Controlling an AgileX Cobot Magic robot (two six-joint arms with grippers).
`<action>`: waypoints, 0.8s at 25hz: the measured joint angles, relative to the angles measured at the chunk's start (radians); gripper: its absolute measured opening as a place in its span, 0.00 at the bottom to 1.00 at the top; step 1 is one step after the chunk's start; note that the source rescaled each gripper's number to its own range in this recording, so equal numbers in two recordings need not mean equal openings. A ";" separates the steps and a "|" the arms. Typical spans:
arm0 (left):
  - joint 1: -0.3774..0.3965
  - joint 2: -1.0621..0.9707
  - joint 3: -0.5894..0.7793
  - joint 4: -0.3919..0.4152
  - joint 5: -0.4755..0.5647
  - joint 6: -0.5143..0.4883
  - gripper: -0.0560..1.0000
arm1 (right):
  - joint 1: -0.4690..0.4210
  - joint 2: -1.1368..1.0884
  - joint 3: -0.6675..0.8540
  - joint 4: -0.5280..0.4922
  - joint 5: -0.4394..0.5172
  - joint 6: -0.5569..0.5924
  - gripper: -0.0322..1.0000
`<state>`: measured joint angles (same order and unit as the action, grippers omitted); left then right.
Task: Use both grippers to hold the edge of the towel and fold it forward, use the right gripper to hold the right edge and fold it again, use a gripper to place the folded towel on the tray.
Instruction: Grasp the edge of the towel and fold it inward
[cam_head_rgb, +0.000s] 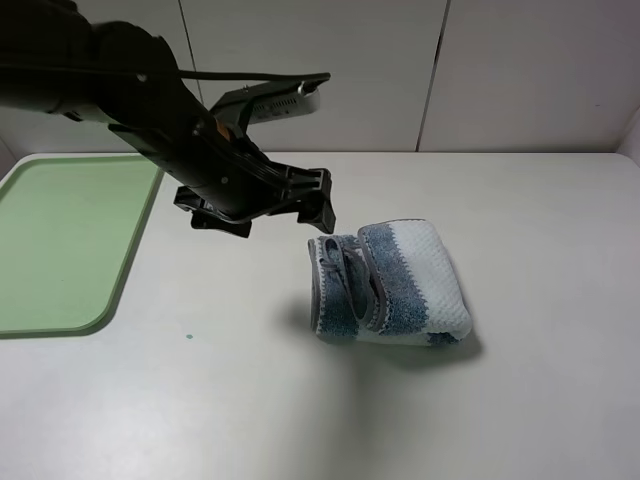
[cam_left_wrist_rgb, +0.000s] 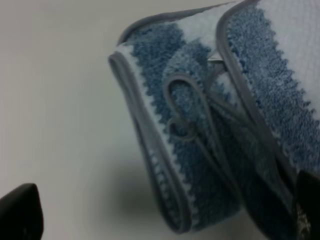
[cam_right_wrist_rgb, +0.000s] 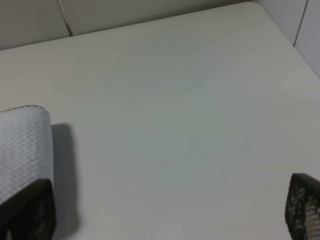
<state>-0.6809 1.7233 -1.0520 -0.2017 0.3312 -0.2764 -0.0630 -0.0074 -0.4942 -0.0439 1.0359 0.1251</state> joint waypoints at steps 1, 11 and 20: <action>-0.008 0.016 0.000 0.000 -0.016 -0.013 1.00 | 0.000 0.000 0.000 0.000 0.000 0.000 1.00; -0.067 0.164 -0.046 -0.002 -0.137 -0.111 1.00 | 0.000 0.000 0.000 0.000 0.000 0.000 1.00; -0.073 0.244 -0.123 -0.002 -0.089 -0.168 1.00 | 0.000 0.000 0.000 0.000 0.000 0.000 1.00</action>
<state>-0.7544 1.9669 -1.1746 -0.2041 0.2425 -0.4439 -0.0630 -0.0074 -0.4942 -0.0439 1.0359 0.1251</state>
